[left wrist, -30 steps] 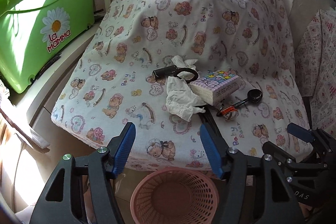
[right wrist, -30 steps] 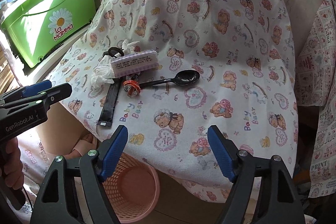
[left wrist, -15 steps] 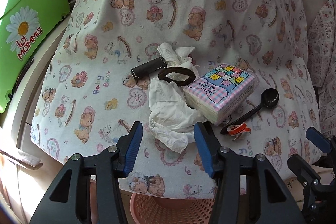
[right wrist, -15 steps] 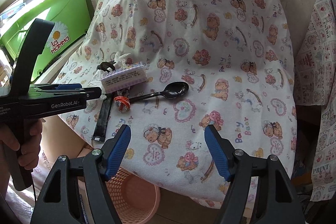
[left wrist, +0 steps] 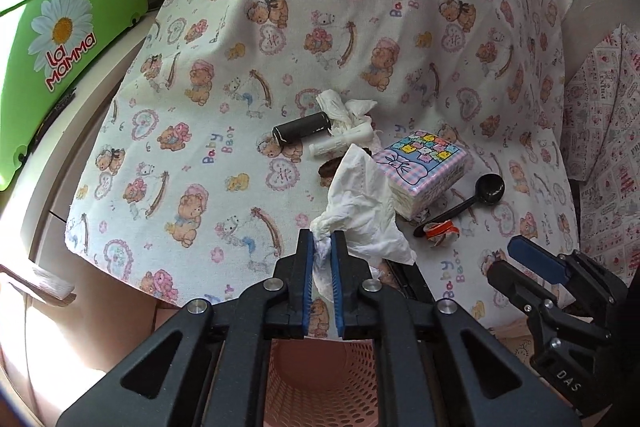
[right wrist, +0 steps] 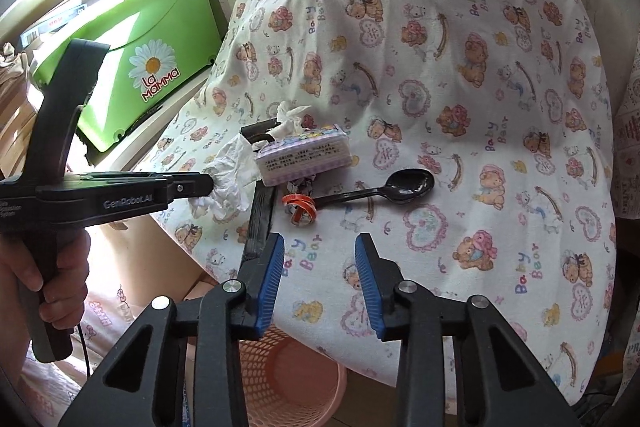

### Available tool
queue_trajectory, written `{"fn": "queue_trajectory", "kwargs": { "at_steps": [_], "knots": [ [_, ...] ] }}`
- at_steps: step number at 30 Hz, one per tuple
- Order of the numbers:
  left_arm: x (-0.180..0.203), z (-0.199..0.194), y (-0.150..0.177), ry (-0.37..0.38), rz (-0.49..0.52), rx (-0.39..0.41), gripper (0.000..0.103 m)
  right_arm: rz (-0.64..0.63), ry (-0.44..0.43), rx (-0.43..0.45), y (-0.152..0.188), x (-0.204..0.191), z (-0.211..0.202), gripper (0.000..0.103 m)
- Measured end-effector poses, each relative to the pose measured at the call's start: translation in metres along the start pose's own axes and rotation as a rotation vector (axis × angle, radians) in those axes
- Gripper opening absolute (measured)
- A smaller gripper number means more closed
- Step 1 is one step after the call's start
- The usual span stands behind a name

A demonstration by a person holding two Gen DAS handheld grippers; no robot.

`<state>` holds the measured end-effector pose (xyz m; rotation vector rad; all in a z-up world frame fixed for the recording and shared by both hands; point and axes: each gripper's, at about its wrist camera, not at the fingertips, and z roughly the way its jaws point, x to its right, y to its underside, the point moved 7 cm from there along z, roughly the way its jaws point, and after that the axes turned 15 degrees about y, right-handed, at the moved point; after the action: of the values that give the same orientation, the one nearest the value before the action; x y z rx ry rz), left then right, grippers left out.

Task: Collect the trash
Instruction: 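Lift the tissue with the left gripper while the right gripper grasps the orange-red item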

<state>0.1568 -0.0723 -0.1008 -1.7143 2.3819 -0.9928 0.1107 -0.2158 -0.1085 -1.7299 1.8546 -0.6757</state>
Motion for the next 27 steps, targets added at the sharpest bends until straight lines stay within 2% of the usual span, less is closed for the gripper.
{"fn": "queue_trajectory", "kwargs": {
  "at_steps": [4,9,11,13,15,27],
  "knots": [
    [0.004,-0.024,-0.002,-0.02,0.028,0.054,0.007,-0.004,-0.011,-0.011,-0.01,-0.012,0.019,0.033],
    [-0.016,-0.044,-0.009,-0.067,0.053,0.102,0.007,-0.034,-0.005,-0.009,-0.019,-0.024,0.038,0.03],
    [-0.02,-0.049,-0.01,-0.066,0.045,0.112,0.007,-0.031,-0.009,-0.031,-0.019,-0.024,0.045,0.022],
    [-0.023,-0.052,-0.01,-0.068,0.038,0.121,0.007,-0.025,-0.016,-0.049,-0.016,-0.025,0.051,0.018],
    [-0.024,-0.056,-0.009,-0.081,0.043,0.131,0.008,-0.028,-0.013,-0.054,-0.015,-0.026,0.054,0.008],
    [-0.008,-0.079,0.022,-0.086,0.043,0.166,0.008,0.04,-0.04,0.01,-0.013,-0.007,0.016,0.005]
  ]
}}
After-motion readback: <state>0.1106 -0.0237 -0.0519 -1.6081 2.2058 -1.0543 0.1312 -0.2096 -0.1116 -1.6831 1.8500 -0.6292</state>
